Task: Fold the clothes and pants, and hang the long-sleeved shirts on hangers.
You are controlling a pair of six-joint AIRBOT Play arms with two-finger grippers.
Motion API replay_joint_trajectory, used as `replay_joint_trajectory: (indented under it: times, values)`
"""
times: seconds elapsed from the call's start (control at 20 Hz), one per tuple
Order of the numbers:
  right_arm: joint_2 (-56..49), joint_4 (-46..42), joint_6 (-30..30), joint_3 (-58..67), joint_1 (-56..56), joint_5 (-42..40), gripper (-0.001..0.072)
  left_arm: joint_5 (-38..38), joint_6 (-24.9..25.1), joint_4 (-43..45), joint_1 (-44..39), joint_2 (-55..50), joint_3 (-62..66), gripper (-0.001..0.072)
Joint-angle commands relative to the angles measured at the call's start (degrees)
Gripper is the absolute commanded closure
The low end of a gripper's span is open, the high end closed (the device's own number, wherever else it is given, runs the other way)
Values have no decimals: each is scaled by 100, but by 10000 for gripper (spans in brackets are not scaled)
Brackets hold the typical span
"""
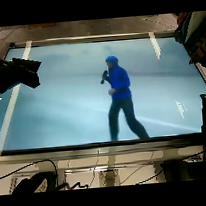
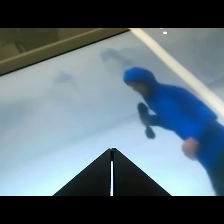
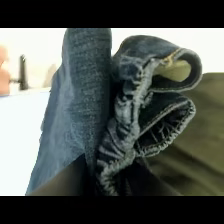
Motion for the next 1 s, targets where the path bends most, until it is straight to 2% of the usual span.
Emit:
replay_joint_trajectory:
  times: [0.0, 0.05, 0.2, 0.25, 0.3, 0.35, 0.5, 0.6, 0.75, 0.95]
  values:
    - [-90, -136, 26, 11, -116, -264, 193, 0, -2, -4, 7, 4, 0, 680]
    - [-125, -46, 52, 11, -116, -269, 10, 0, 0, -4, 7, 4, 0, 680]
    - [-219, 511, 70, 9, -101, -201, 36, 0, -2, -4, 7, 4, 0, 680]
    - [-232, 756, 74, -2, -70, -205, 208, 2, 0, -4, 7, 4, 0, 680]
    - [-225, 1113, 87, -7, -26, -199, 537, 0, 0, -4, 7, 4, 0, 680]
    - [-216, 1576, 59, -7, 37, -236, 675, 2, 0, -4, 7, 4, 0, 680]
    - [-201, 2417, -280, -4, 710, -317, 675, 2, 0, -4, 7, 4, 0, 680]
    - [-92, 2321, -363, 2, 1491, -334, 675, 0, -2, -4, 7, 4, 0, 679]
    - [55, 1742, -706, 140, 3082, -348, 675, 2, 0, -4, 7, 4, 0, 680]
    - [109, 352, -732, 179, 5727, -160, 675, 2, 0, -4, 7, 4, 0, 680]
